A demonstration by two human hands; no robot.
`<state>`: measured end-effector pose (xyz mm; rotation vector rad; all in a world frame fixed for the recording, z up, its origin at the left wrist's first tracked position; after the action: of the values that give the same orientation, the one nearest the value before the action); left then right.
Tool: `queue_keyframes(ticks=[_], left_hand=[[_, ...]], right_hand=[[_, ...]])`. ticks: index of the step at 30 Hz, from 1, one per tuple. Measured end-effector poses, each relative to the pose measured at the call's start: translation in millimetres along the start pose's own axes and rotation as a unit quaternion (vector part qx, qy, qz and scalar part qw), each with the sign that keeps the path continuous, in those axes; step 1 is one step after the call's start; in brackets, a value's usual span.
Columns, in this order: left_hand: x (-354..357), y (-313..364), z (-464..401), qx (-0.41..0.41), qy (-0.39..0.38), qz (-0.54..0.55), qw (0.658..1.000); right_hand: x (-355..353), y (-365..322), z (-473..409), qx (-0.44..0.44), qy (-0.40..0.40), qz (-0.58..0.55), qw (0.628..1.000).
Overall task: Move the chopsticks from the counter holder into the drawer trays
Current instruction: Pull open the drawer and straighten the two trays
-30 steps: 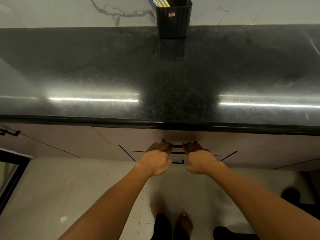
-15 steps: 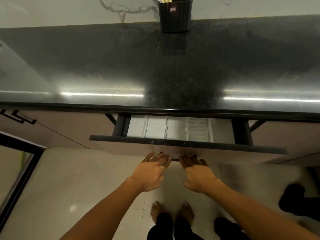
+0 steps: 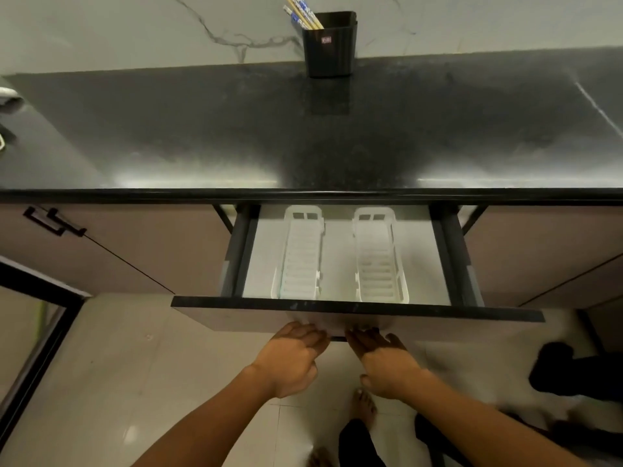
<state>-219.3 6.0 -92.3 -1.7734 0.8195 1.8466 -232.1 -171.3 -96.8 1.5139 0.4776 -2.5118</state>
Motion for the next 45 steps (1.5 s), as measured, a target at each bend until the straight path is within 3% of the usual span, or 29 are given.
queue_keyframes(ticks=[5, 11, 13, 16, 18, 22, 25, 29, 37, 45], left_hand=[[-3.3, 14.6, 20.0, -0.006, -0.035, 0.010, 0.999], [-1.1, 25.0, 34.3, 0.018, -0.020, 0.013, 1.000], [-12.0, 30.4, 32.2, 0.037, 0.024, 0.017, 0.999], [-44.5, 38.4, 23.6, 0.090, 0.148, 0.021, 0.985], [-65.2, 36.6, 16.2, 0.094, 0.218, 0.025, 0.971], [-87.4, 7.3, -11.0, -0.034, 0.286, 0.037, 0.957], [-97.0, -18.5, -37.2, -0.155, 0.239, 0.072, 0.956], [-92.2, -57.0, -65.2, -0.298, 0.200, 0.150, 0.921], [-62.0, -107.7, -71.4, -0.475, 0.109, 0.213, 0.847], [-19.0, -125.7, -69.2, -0.549, 0.050, 0.229, 0.802]], right_hand=[[12.5, -12.7, 22.0, 0.002, -0.001, 0.000, 1.000], [16.5, -22.8, 34.4, -0.003, 0.005, 0.003, 1.000], [10.9, -26.5, 37.0, -0.013, 0.026, 0.009, 1.000], [-12.2, -30.1, 42.3, -0.069, 0.173, -0.009, 0.982], [-30.8, -29.8, 46.4, -0.122, 0.296, -0.034, 0.947], [-67.7, -19.9, 37.7, -0.147, 0.398, -0.060, 0.904], [-97.7, -3.7, 21.0, -0.100, 0.446, -0.085, 0.885], [-121.5, 20.8, -6.0, 0.006, 0.474, -0.138, 0.870], [-101.3, 80.2, -51.9, 0.234, 0.345, -0.265, 0.869], [-61.0, 116.4, -71.8, 0.348, 0.218, -0.338, 0.847]])
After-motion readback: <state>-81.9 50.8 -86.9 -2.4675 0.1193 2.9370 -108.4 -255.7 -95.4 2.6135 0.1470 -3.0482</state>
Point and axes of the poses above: each hand's wrist, its own z-axis away from the middle knuckle, its own x-axis out of the palm, y = z × x, the point moved 4 cm from there along -z, towards the middle knuckle, and after that the axes turned 15 degrees about y, right-handed, at the moved point
